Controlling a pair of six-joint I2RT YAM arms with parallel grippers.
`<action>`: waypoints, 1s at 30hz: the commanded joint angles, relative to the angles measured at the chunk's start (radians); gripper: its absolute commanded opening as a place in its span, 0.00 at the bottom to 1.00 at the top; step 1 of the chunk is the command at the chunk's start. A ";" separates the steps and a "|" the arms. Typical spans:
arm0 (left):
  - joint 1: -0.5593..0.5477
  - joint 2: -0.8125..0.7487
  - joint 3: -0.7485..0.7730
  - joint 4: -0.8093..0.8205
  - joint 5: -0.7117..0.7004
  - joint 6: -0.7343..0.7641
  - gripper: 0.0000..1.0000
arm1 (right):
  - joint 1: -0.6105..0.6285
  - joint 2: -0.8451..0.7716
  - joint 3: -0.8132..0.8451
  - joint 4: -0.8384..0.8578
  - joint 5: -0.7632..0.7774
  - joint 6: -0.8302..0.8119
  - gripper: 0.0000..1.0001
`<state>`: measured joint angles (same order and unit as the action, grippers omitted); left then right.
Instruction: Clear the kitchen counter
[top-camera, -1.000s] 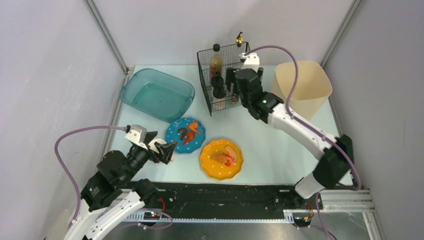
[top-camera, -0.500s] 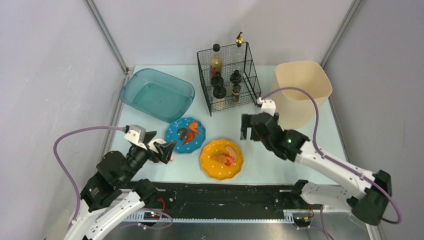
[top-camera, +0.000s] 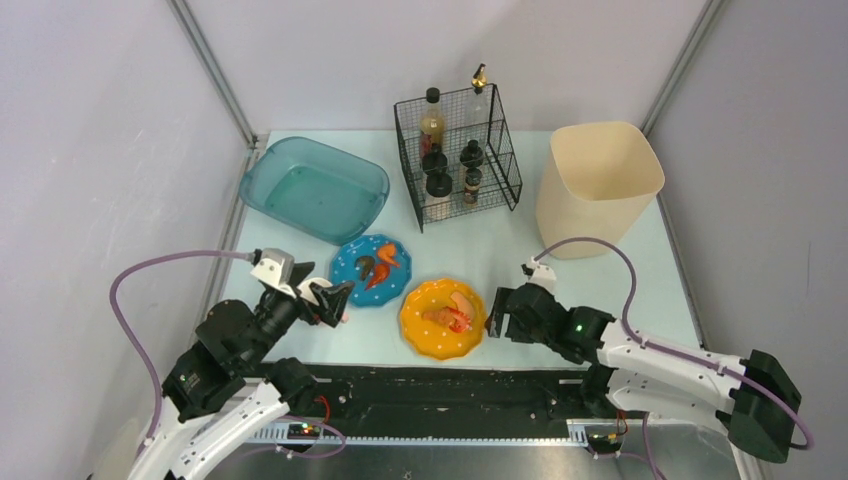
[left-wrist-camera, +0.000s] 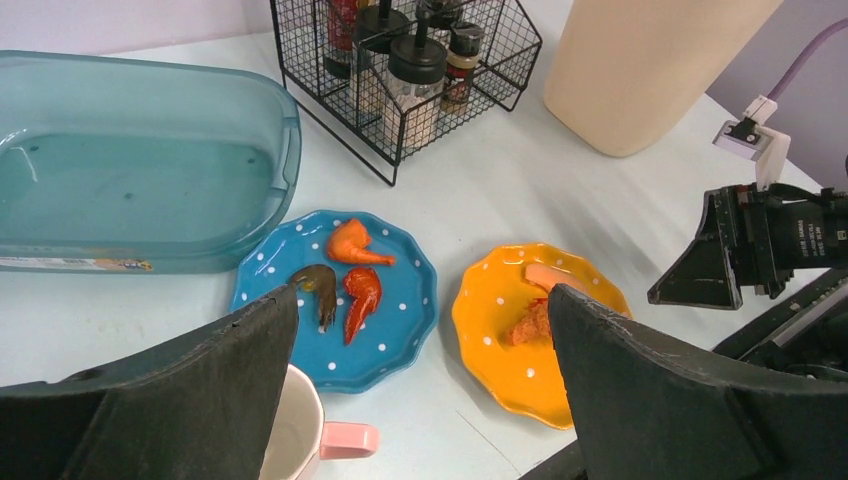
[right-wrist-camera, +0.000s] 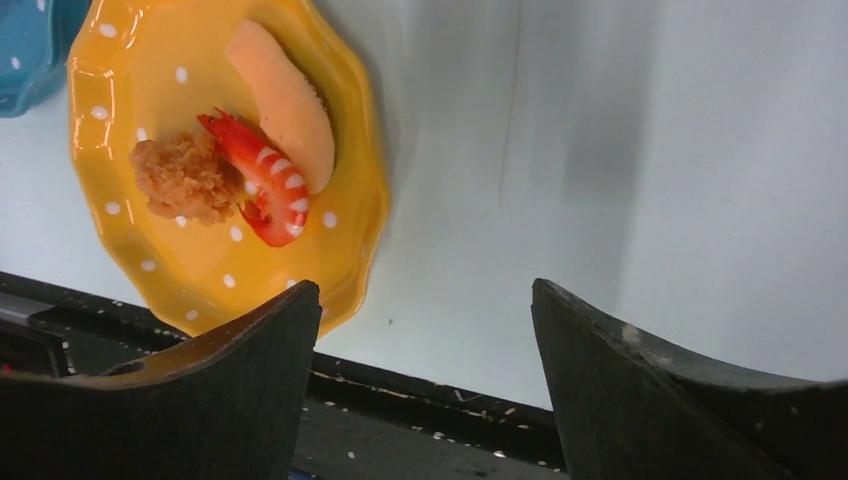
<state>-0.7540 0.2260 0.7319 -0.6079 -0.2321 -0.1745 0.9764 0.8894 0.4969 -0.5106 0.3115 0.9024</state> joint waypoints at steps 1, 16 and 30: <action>0.006 0.026 -0.005 0.026 0.004 0.014 0.98 | 0.036 0.027 -0.036 0.131 0.002 0.180 0.79; 0.006 0.031 -0.004 0.027 0.009 0.014 0.98 | 0.065 0.171 -0.143 0.329 0.011 0.342 0.67; 0.006 0.029 -0.004 0.027 0.010 0.013 0.98 | 0.069 0.257 -0.168 0.371 0.012 0.361 0.43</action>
<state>-0.7540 0.2443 0.7319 -0.6079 -0.2314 -0.1745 1.0363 1.1057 0.3618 -0.1223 0.3027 1.2423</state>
